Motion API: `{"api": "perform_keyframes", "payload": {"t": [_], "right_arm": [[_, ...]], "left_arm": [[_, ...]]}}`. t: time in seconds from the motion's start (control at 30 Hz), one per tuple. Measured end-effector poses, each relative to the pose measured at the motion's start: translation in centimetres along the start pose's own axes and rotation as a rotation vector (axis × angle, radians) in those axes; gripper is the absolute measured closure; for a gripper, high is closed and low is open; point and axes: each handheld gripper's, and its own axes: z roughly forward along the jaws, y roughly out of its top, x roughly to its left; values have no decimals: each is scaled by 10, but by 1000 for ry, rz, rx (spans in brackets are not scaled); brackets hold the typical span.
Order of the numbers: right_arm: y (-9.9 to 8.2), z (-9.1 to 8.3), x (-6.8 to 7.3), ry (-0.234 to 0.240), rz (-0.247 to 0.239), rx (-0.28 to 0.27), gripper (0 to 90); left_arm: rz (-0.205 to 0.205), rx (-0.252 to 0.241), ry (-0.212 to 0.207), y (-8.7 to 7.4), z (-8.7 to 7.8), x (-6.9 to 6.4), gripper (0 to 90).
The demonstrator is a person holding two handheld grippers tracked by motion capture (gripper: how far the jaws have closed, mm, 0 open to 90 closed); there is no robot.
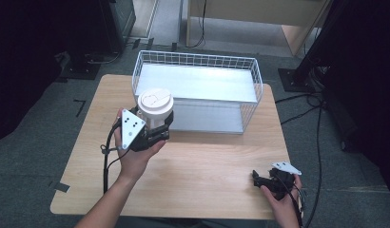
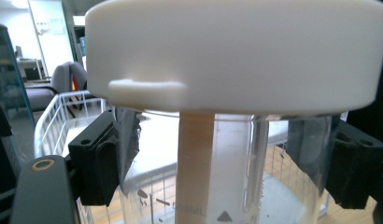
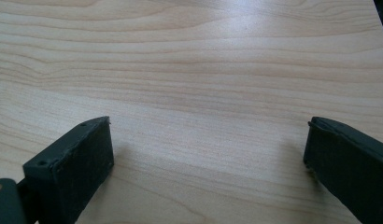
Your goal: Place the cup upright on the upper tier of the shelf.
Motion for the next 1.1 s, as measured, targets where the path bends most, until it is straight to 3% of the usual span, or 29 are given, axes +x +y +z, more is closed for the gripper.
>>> {"api": "perform_keyframes", "payload": {"t": [0.6,0.9,1.1], "right_arm": [[0,0,0,-2,-2,-2,15],[0,0,0,1,3,0,15],[0,0,0,0,1,-1,14]], "left_arm": [[19,-39,-3,43,35,-3,159],[6,-45,0,59,58,-1,159],[-17,-30,14,63,83,8,159]]}}
